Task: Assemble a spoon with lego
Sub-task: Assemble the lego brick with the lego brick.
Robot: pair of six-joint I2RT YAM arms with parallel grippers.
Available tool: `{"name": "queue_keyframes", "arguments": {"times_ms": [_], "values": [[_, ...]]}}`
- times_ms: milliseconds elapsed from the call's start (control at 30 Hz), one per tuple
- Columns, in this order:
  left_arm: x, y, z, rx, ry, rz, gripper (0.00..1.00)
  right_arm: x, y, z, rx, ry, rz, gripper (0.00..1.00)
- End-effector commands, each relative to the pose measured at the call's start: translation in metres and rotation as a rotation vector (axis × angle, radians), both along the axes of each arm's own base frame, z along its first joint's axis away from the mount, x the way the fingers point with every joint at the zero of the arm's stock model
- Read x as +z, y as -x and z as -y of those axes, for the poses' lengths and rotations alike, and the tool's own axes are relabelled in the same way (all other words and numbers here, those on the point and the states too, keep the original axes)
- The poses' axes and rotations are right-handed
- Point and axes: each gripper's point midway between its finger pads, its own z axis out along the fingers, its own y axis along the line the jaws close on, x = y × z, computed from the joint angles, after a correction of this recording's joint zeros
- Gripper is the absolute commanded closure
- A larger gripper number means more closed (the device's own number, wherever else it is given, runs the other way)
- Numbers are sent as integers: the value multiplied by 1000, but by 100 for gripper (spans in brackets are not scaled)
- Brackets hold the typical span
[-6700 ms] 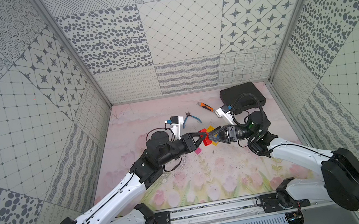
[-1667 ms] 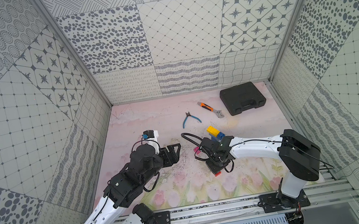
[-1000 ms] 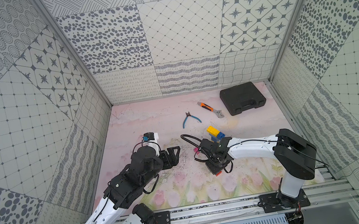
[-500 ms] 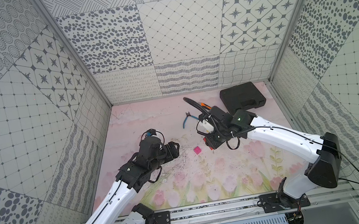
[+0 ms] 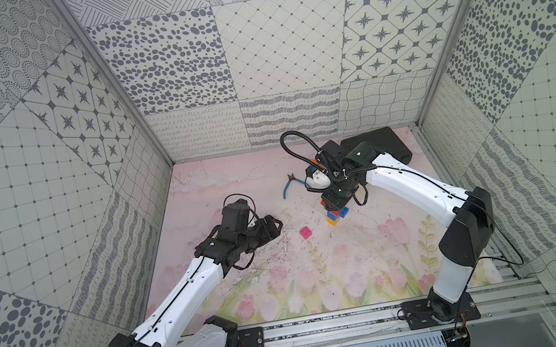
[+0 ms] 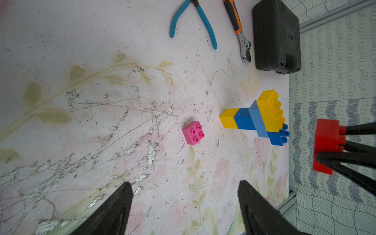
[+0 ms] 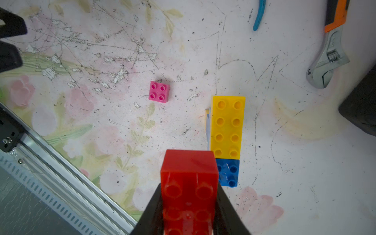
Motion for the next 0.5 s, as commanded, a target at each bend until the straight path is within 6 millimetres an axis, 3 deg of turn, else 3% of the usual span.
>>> {"name": "queue_keyframes", "arguments": {"times_ms": [0,467], "values": [[14,-4,12,-84,52,70,16,2,-1,-1,46,-10,4,83],[4,-1,17,-117,75,67,16,-26,-28,14,72,36,-7,83]]}}
